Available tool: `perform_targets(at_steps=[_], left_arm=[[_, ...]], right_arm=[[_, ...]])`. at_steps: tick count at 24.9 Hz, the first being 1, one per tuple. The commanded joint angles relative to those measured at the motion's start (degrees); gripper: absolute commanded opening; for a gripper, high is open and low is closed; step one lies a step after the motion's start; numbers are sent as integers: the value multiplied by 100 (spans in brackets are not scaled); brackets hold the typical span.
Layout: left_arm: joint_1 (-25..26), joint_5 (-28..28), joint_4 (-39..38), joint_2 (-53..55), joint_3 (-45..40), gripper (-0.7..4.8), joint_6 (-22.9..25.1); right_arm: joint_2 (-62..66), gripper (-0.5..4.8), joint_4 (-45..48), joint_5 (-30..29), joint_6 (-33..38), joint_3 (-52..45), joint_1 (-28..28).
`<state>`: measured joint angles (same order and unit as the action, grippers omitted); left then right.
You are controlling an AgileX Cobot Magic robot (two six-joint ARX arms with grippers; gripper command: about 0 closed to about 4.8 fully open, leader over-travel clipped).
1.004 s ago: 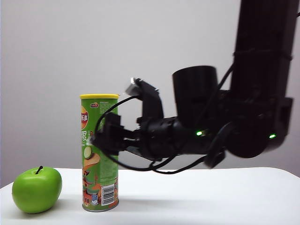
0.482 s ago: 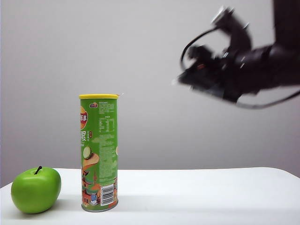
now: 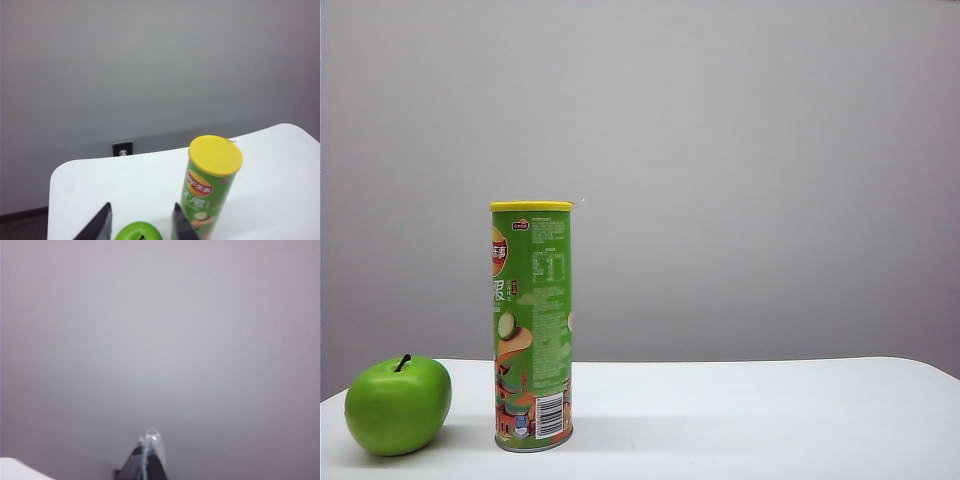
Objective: Pick up the green bucket of chips from the desk, place it near the apple, and finally stand it up.
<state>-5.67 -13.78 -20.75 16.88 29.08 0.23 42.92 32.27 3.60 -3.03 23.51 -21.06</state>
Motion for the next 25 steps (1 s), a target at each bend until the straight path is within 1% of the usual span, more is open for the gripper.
perform_targets(at_steps=[1,3,5,6,7,8,9,10,12,13,14,16,17,18,19,21,22,23,25], left_arm=[[2,385,337,-188,-133,152,-227],[2,476,706,-363,-337,152,-531],[2,614,866,-481,-503,152,-629],[2,702,894,-564,-612,152,-629],[2,754,922,-623,-695,152,-627],[2,778,953,-734,-848,151,-625],[2,778,986,-782,-951,149,-627],[4,807,1078,-782,-1091,147,-656],[2,1047,1248,-778,-1285,147,-887],[2,1099,1390,-778,-1397,147,-1023],[2,1121,1552,-782,-1519,147,-1180],[2,1113,1838,-780,-1698,147,-1290],[2,1104,2041,-780,-1838,146,-1209],[2,1132,1982,-778,-1895,130,-992],[2,1215,1864,-776,-1904,107,-793],[2,1292,1672,-776,-1904,82,-479],[2,1309,1620,-776,-1906,76,-424],[2,1349,1622,-776,-1926,73,-402],[2,1421,1784,-778,-2140,48,-424]], right_arm=[[-1045,8,-708,407,-140,-46,11],[-1674,8,-977,476,-151,-297,11],[-2111,7,-1054,723,-149,-603,11],[-2380,-4,-1143,916,-146,-787,13],[-2608,-4,-1204,1110,-118,-938,13],[-3082,-4,-1314,1475,-85,-1233,20],[-3436,-4,-1440,1663,-37,-1427,70],[-3650,-4,-1504,1674,4,-1596,166],[-3705,-4,-1558,1685,50,-1768,356],[-3700,-4,-1558,1591,155,-1829,455],[-3698,-4,-1547,1364,304,-1915,601],[-3698,-4,-1467,907,485,-2065,879],[-3698,-5,-1423,457,710,-2238,1211],[-3700,-5,-1502,-26,761,-2347,1504],[-3703,-4,-1681,-382,758,-2345,1668],[-3700,-4,-1867,-973,758,-2345,1878],[-3700,-5,-1987,-1172,754,-2345,1965],[-3703,-5,-2094,-1226,754,-2345,2015],[-3703,-4,-2656,-1246,756,-2345,2068]])
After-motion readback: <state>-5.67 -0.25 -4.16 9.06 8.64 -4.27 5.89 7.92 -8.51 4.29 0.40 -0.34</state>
